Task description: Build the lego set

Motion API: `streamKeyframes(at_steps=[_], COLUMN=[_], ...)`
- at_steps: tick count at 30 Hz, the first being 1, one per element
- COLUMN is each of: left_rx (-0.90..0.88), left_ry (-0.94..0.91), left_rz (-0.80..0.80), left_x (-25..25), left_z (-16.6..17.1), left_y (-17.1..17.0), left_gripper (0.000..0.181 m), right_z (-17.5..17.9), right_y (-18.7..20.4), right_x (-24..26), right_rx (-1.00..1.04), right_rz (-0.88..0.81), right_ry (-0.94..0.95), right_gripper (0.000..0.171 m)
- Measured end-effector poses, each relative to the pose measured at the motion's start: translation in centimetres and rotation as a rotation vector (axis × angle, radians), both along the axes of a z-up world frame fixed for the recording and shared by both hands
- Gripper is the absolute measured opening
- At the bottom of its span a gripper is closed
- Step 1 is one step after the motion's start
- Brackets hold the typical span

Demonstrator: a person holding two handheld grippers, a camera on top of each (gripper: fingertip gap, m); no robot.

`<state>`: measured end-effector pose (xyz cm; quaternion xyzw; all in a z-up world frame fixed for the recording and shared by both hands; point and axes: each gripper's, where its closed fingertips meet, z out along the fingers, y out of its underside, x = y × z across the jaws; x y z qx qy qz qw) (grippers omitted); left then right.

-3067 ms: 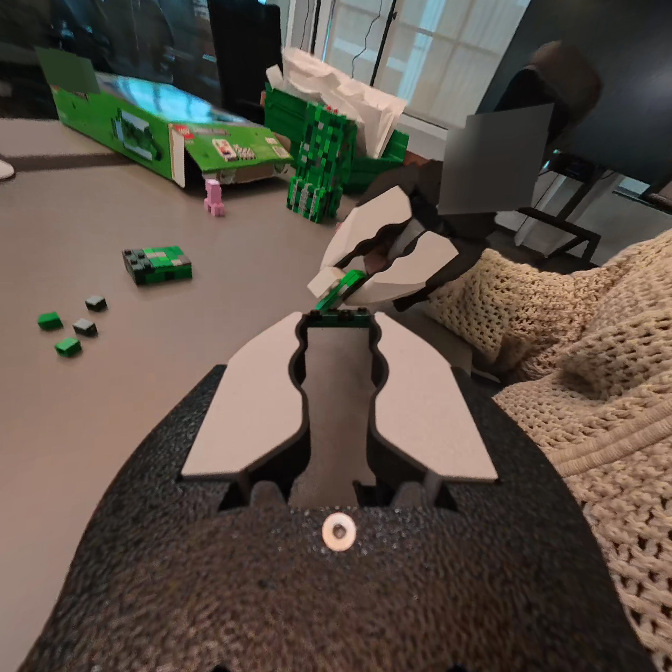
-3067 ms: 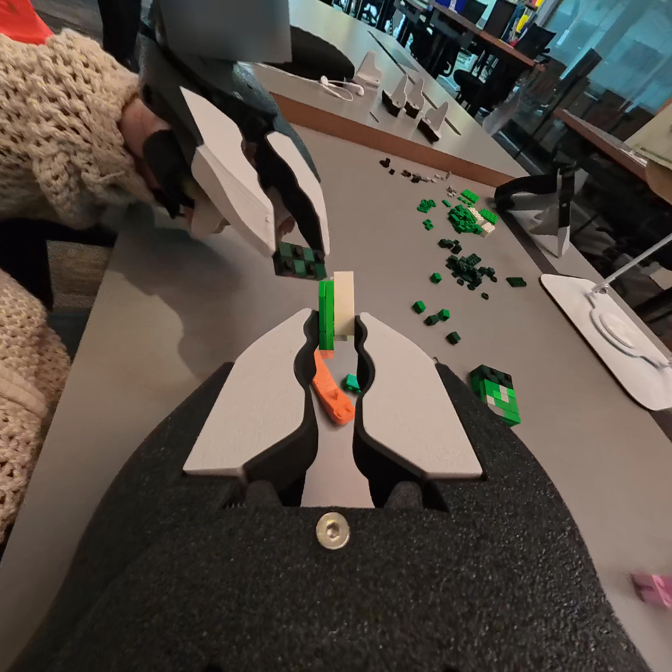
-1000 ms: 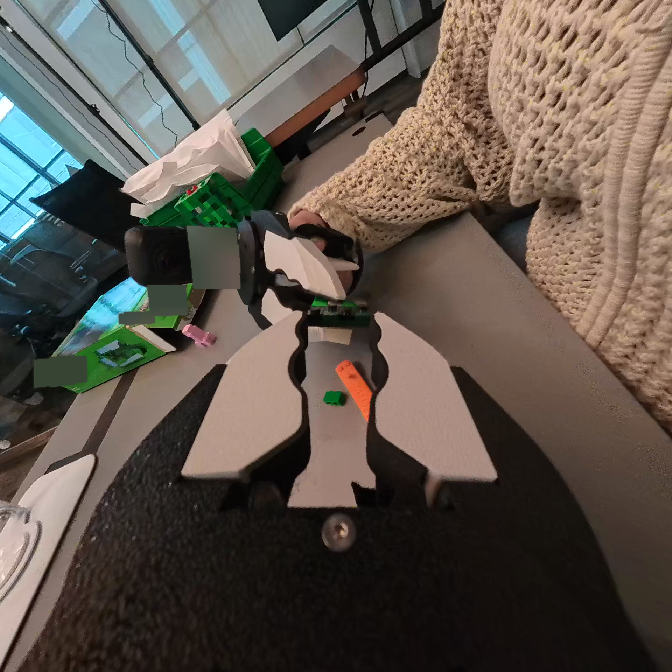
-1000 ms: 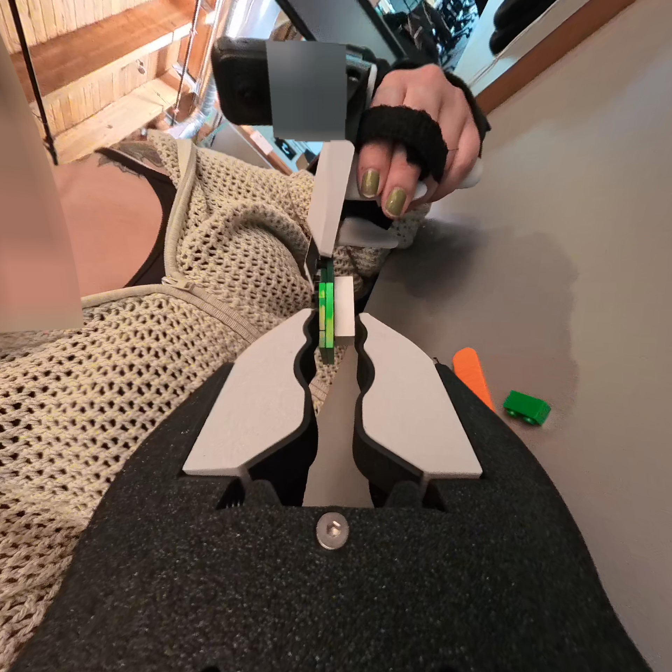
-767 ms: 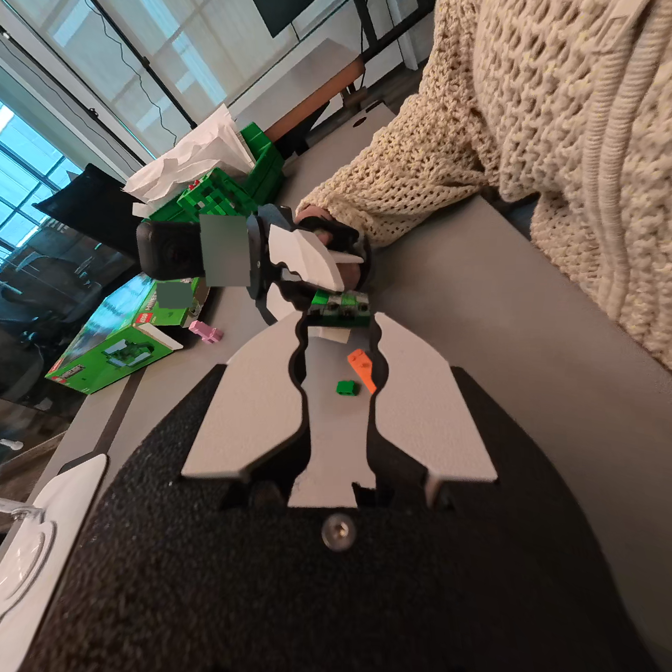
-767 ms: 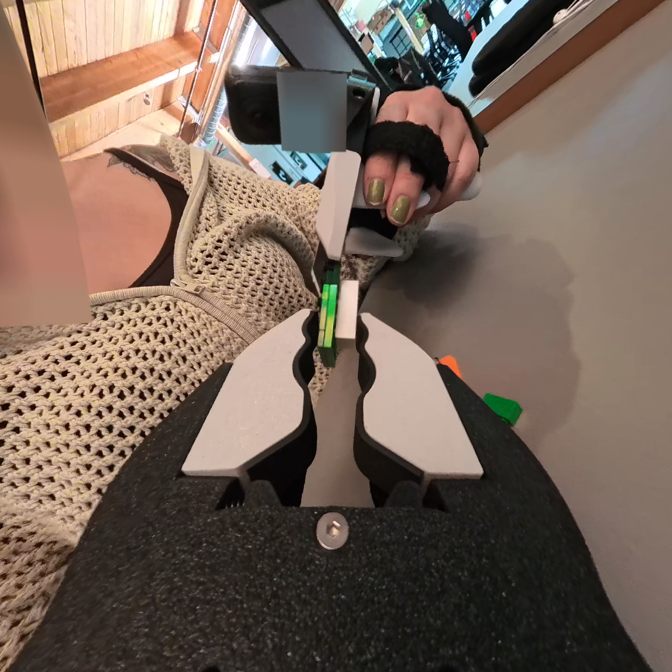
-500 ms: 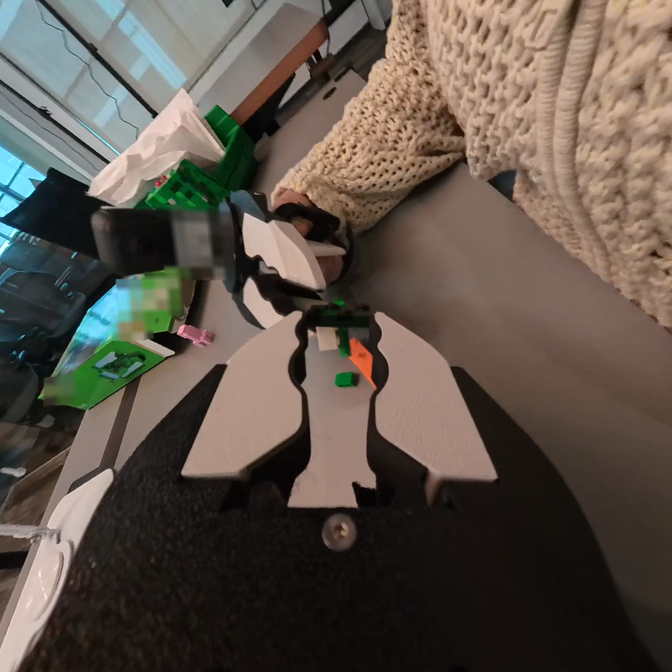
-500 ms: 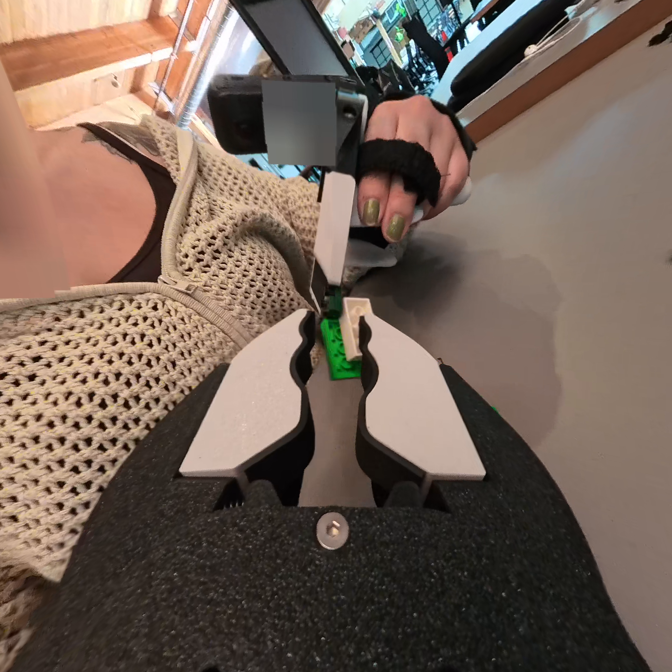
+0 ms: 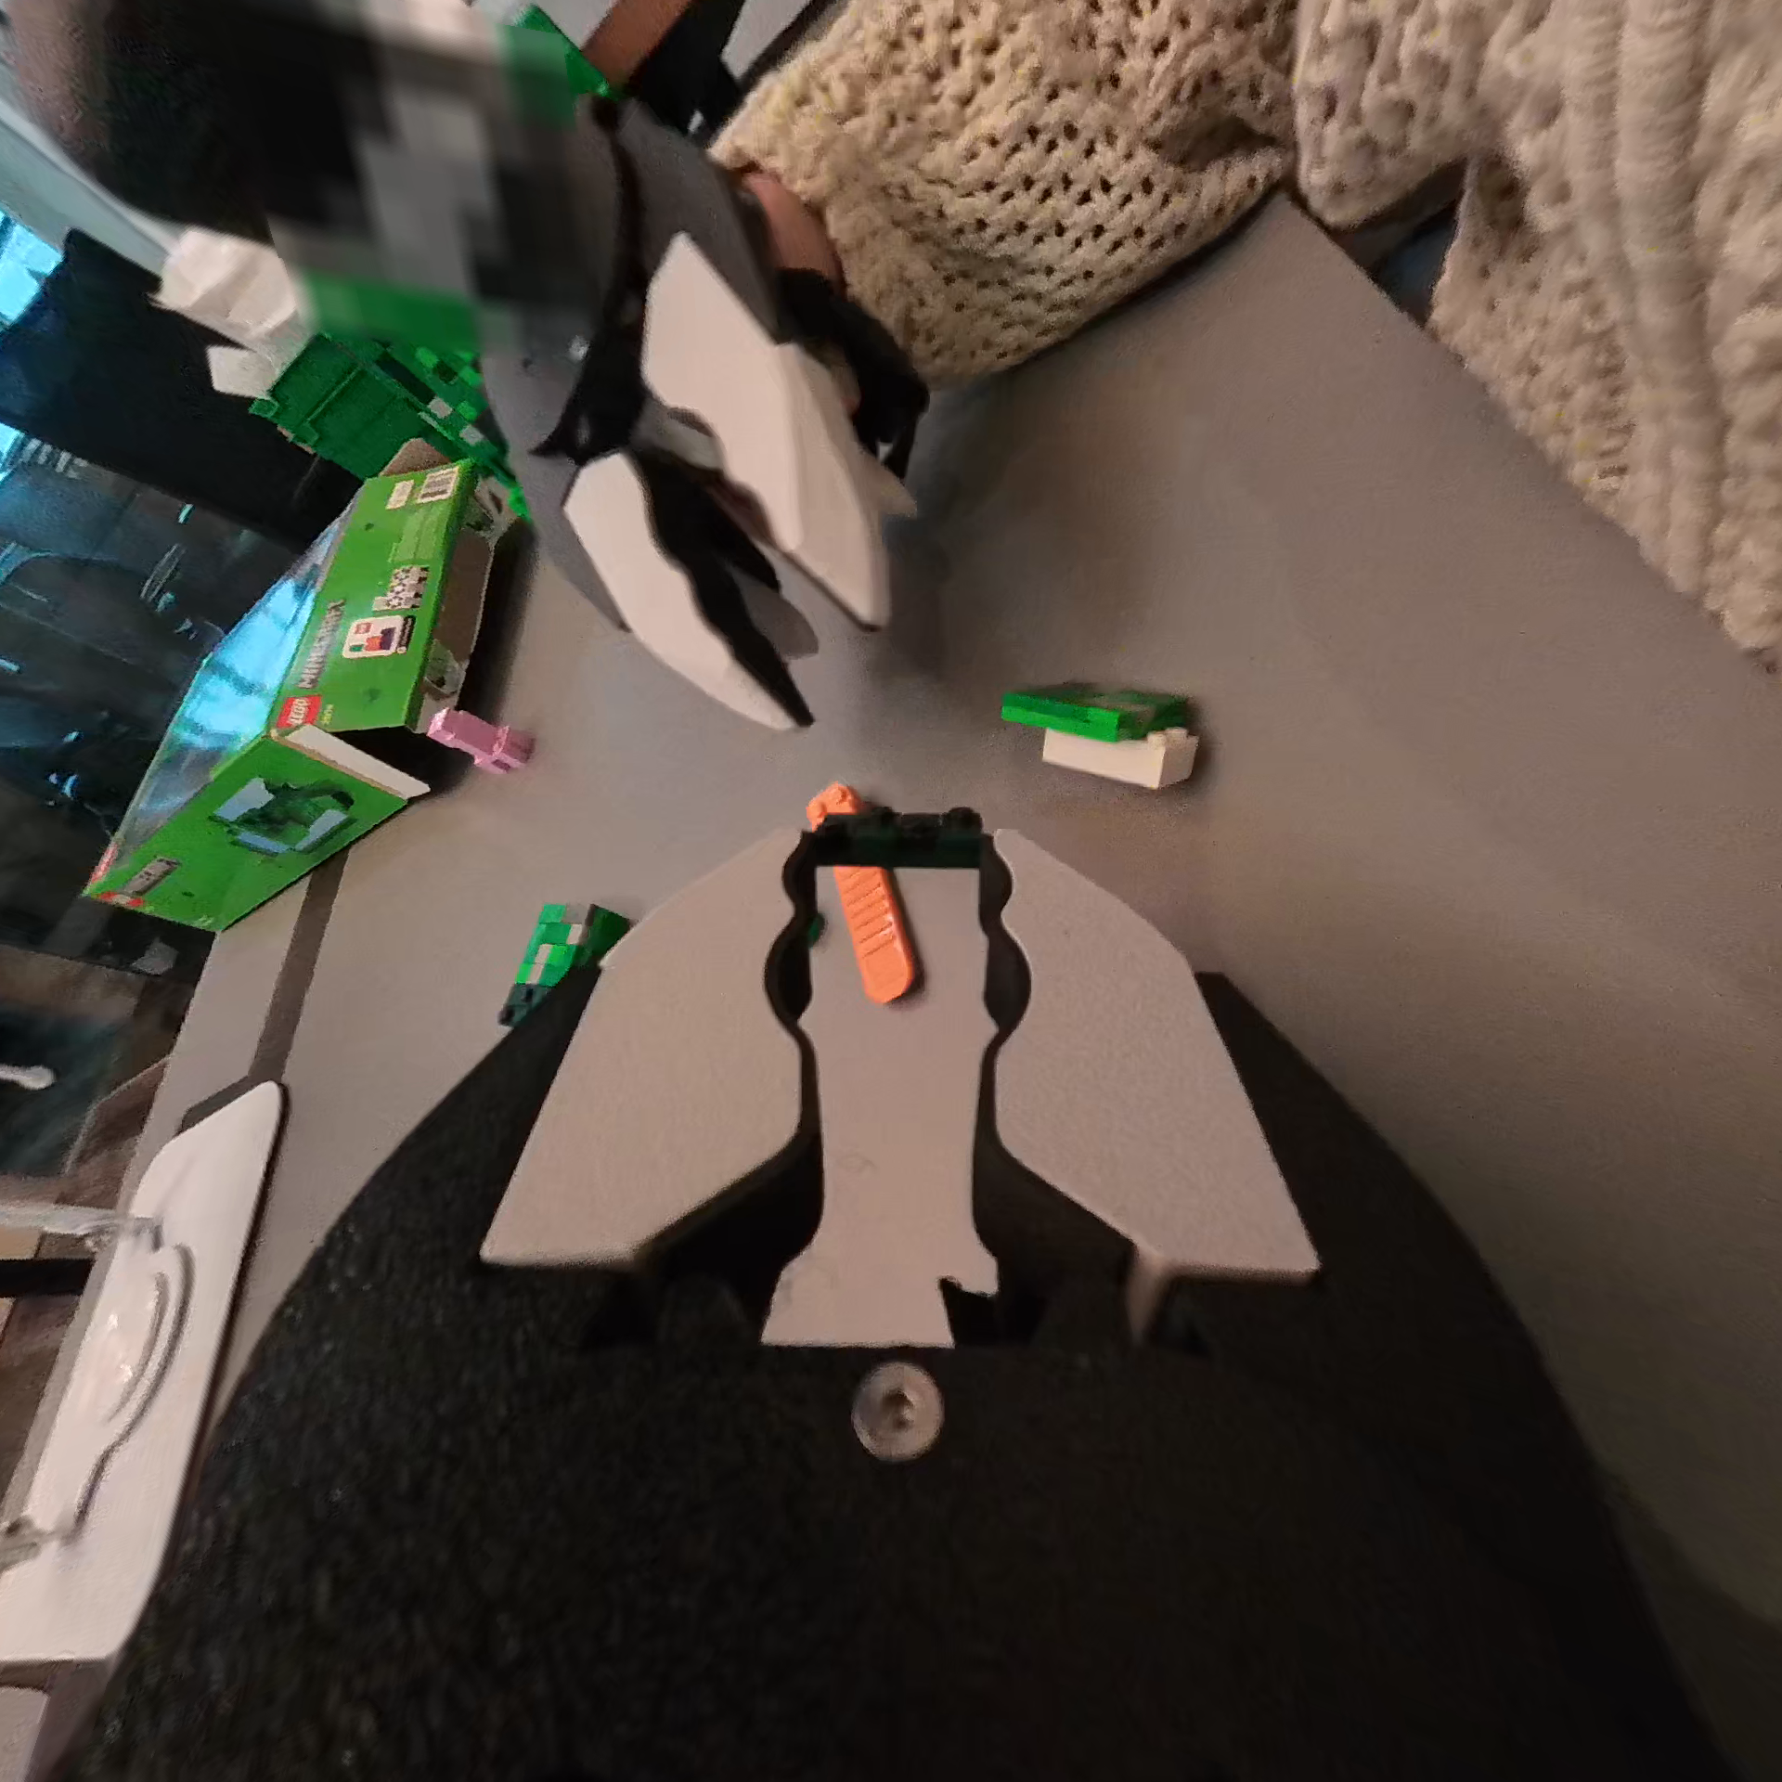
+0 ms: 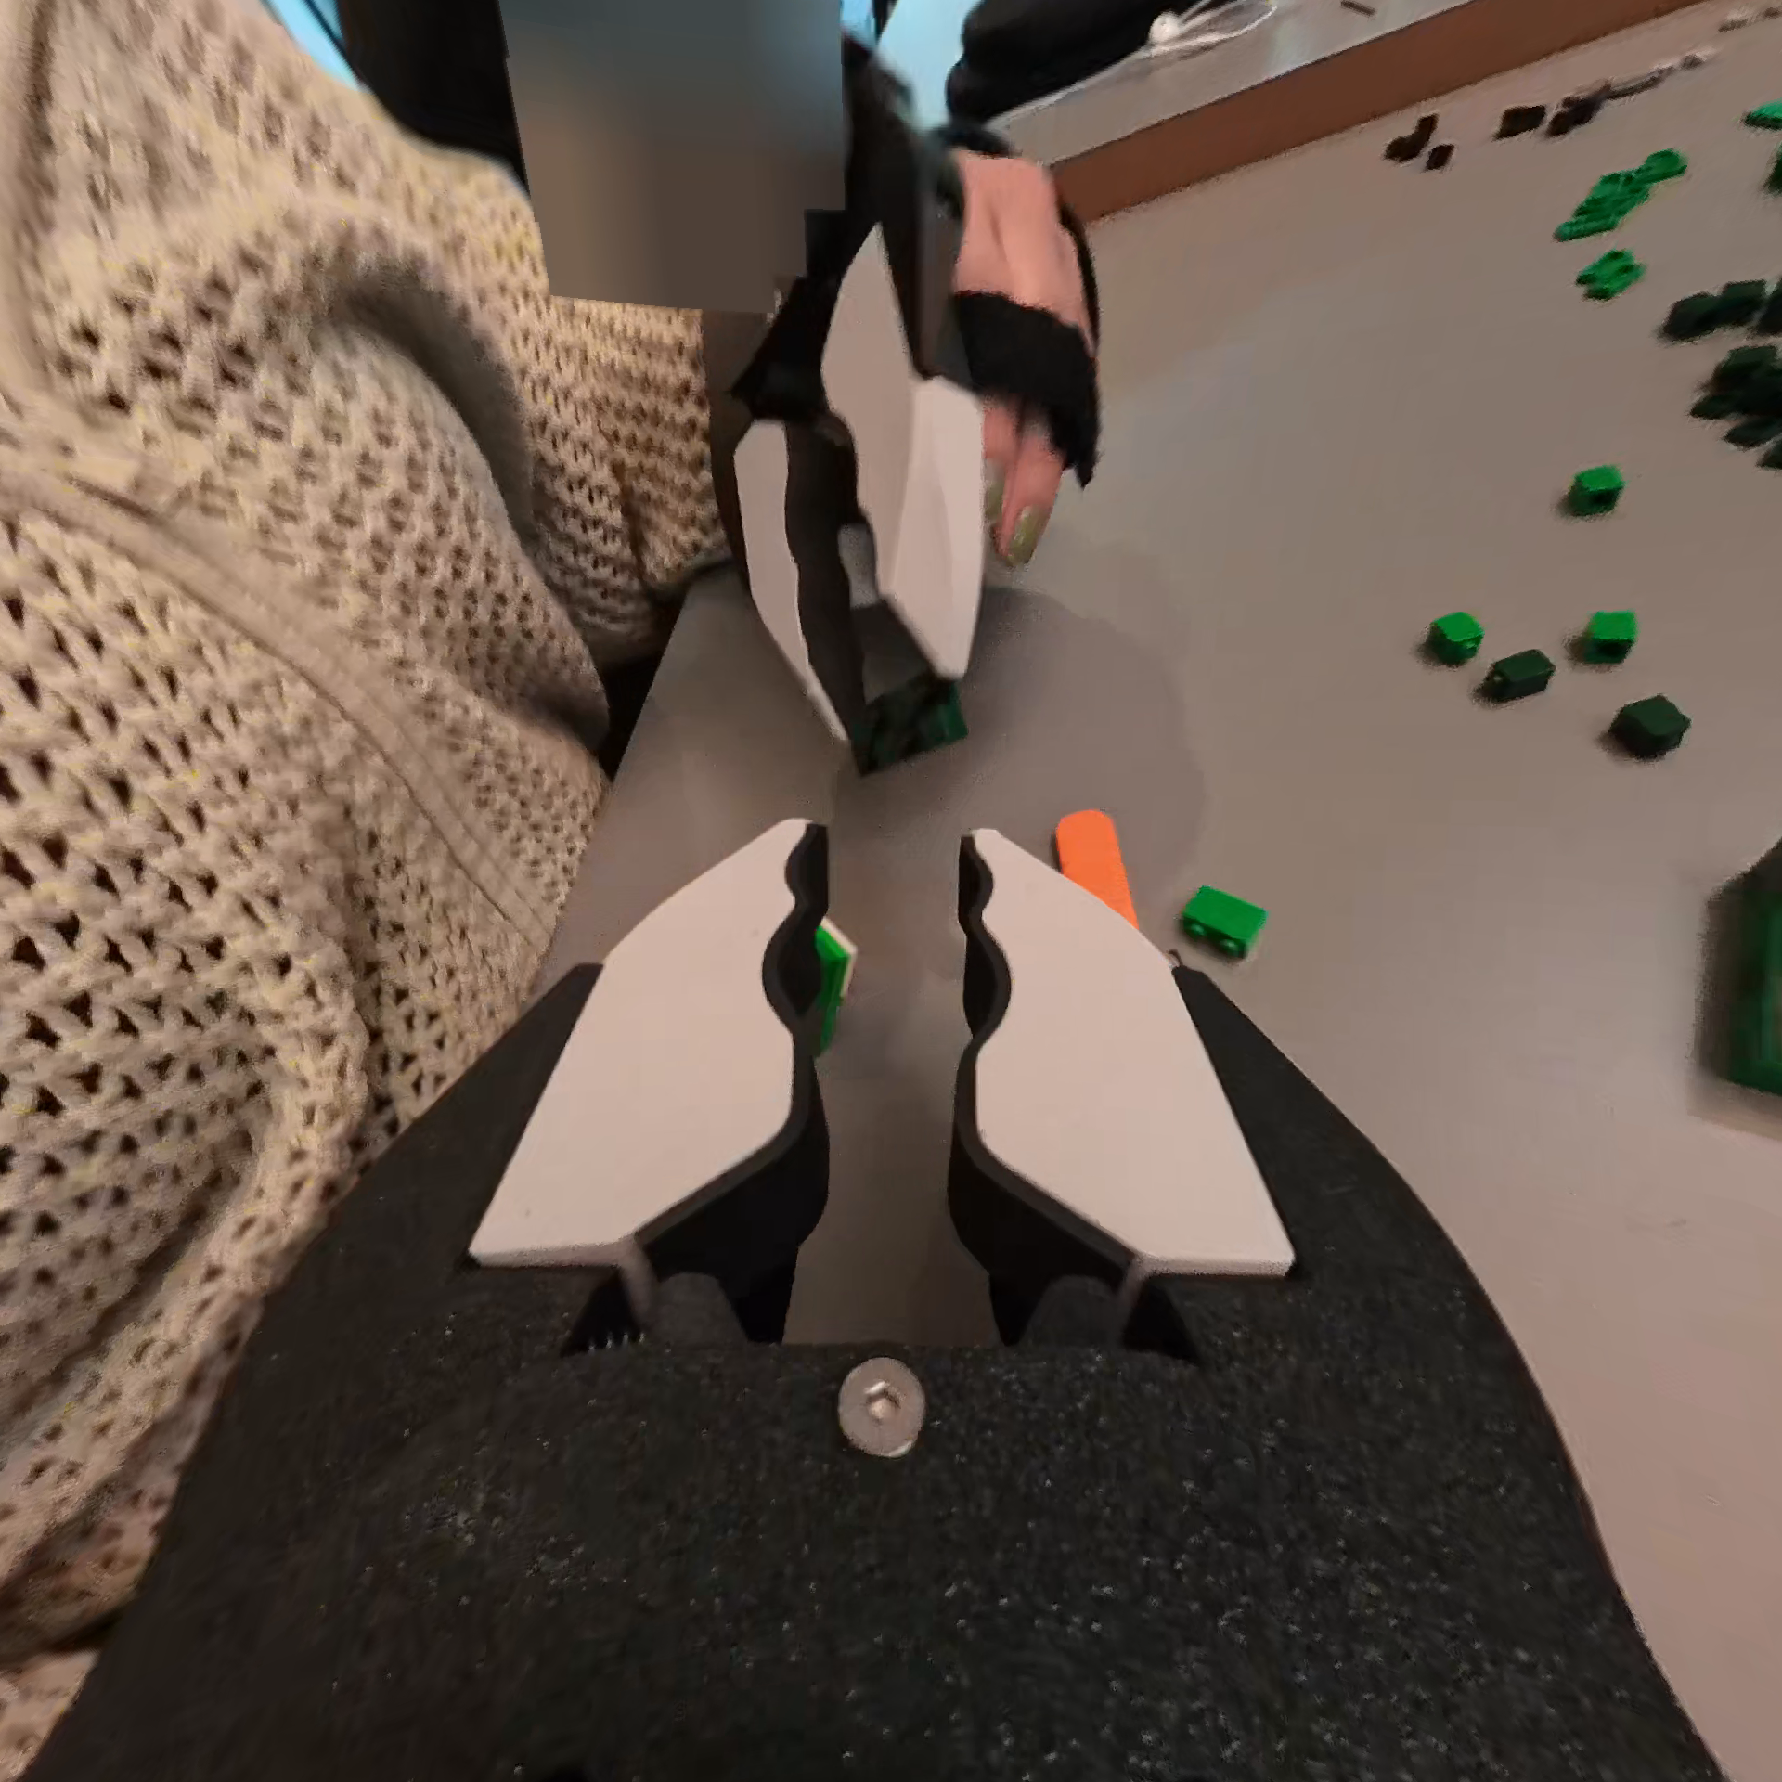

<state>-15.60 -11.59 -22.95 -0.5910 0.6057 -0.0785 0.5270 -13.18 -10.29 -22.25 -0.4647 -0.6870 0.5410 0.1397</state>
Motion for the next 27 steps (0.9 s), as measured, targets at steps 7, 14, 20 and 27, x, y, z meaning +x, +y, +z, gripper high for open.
streamKeyframes(at_steps=[7, 14, 20, 27], left_rx=[-0.047, -0.133, -0.151, -0.138], left_ry=[-0.08, -0.158, -0.332, -0.369], left_rz=[0.089, 0.166, 0.19, 0.162], left_x=[-0.2, 0.2, 0.7, 0.9], left_z=[0.5, 0.3, 1.7, 2.1], left_y=[-0.8, -1.4, -1.4, -1.3], left_gripper=[0.033, 0.033, 0.033, 0.033], right_z=[-3.9, -4.9, -4.0, -2.4], right_y=[-3.2, -3.1, -3.2, -1.3], right_x=[1.8, 1.6, 1.5, 1.0], right_rx=[0.401, 0.309, 0.241, 0.016], right_rz=[0.151, 0.243, 0.225, -0.008], right_ry=[-0.061, -0.206, -0.17, -0.145], right_gripper=[0.039, 0.022, 0.007, 0.006])
